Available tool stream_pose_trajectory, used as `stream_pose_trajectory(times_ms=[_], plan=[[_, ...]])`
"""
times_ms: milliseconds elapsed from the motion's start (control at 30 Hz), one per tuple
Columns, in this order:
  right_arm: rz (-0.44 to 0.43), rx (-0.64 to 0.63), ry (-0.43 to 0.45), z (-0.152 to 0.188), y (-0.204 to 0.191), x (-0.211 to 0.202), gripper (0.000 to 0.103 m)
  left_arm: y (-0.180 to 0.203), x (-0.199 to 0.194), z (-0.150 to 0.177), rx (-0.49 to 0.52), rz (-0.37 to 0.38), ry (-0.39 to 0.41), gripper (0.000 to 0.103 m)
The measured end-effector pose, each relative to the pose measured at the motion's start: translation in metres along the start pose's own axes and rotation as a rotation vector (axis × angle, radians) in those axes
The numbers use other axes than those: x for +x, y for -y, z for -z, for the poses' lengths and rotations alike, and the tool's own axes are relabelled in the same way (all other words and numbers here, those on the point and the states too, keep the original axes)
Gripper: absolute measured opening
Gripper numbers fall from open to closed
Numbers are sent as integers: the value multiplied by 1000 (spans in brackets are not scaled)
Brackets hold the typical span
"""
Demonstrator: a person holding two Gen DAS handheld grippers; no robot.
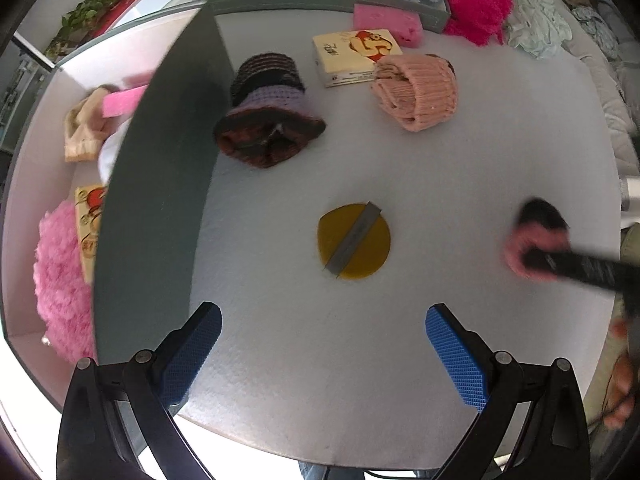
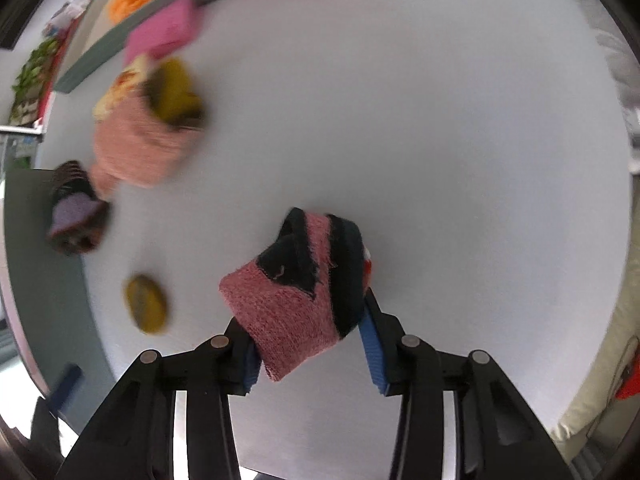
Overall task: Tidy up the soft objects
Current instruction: 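Move right gripper to the pink-and-black knit slipper and grasp it, then grasp the yellow round pad with left gripper while right holds the slipper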
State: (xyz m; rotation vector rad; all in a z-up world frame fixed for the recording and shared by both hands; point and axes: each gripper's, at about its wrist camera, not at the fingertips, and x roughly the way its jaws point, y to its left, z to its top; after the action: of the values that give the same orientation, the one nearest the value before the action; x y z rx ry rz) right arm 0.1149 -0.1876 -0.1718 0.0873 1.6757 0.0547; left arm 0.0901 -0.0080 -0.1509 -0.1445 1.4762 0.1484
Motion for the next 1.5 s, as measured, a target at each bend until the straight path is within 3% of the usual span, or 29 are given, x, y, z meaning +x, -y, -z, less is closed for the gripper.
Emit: stream_pose_trajectory(times_ms=[167,200,233,267,433,800,967,1067,1300,1500], plan=[[50,50,-7,34,50,-5,48,11,21,-23,16,-19,-11,103],[32,60,-4,39,58,-6,59,14,25,-28,16,-20,-16,103],[15,71,1,45,63,-7,76,16,29,-33,13,-20,-20,103],[7,85,12,49,67,-10,83,17,33,-38,7,-22,-23,103],[-23,76,79,52,66,-23,84,14,48,-62,-37,-19,-29,103],[-44,34,52,19,32,-19,84,10,77,-88,-92,-5,-49,103],[-90,-20,22,36,42,-37,84,12,82,-93,-86,-5,-32,103],[-67,-60,54,60,48,-49,84,17,78,-98,-88,-7,-23,103],[-101,-7,85,42,48,-39,84,9,72,-63,-88,-5,4,103],[-79,41,39,23,47,-15,84,4,62,-43,-90,-4,7,103]])
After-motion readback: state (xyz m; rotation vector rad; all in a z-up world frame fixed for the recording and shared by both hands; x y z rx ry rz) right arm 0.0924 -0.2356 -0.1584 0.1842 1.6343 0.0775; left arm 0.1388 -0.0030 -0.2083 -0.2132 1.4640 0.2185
